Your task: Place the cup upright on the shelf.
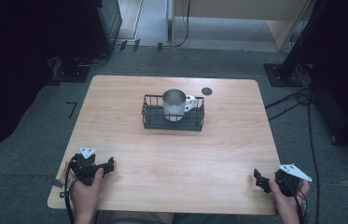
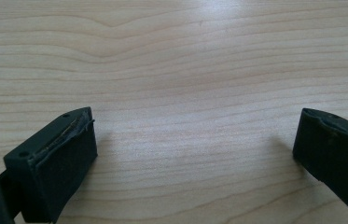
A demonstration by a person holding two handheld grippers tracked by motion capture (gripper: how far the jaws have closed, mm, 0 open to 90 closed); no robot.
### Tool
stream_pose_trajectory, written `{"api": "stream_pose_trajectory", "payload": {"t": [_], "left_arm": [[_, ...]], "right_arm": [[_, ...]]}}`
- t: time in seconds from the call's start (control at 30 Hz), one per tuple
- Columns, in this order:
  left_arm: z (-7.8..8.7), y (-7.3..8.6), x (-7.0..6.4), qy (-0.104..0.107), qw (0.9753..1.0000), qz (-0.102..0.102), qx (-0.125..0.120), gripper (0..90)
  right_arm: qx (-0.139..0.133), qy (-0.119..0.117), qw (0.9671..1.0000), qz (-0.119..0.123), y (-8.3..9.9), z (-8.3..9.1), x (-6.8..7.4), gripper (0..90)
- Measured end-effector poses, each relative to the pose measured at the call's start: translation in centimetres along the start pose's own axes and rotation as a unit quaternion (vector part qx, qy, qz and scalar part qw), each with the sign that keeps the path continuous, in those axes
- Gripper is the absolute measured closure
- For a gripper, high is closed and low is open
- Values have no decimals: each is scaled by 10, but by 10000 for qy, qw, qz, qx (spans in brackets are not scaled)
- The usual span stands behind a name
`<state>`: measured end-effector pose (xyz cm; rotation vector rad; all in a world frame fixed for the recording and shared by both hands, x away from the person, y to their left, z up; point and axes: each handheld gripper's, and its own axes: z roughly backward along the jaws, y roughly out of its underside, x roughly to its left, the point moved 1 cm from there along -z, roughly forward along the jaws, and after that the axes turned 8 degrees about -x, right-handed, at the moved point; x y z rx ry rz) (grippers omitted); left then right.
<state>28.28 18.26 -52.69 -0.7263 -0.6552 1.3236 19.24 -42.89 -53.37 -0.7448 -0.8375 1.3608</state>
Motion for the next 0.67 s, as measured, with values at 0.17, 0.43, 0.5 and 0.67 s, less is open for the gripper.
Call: {"api": "stream_pose_trajectory", "payload": {"t": [0.17, 0.43, 0.5, 0.67], "left_arm": [[0, 0, 0, 0, 10000, 0, 0, 0], [0, 0, 0, 0, 10000, 1, 1, 0], [0, 0, 0, -1, 10000, 1, -1, 0], [0, 0, 0, 0, 10000, 1, 1, 0]], "right_arm": [[175, -170, 9996, -172, 4, 5, -13, 0], [446, -10, 9986, 295, 5, 1, -3, 0], [443, -36, 9985, 310, 4, 0, -3, 0], [443, -35, 9985, 316, 4, 0, -3, 0]]}}
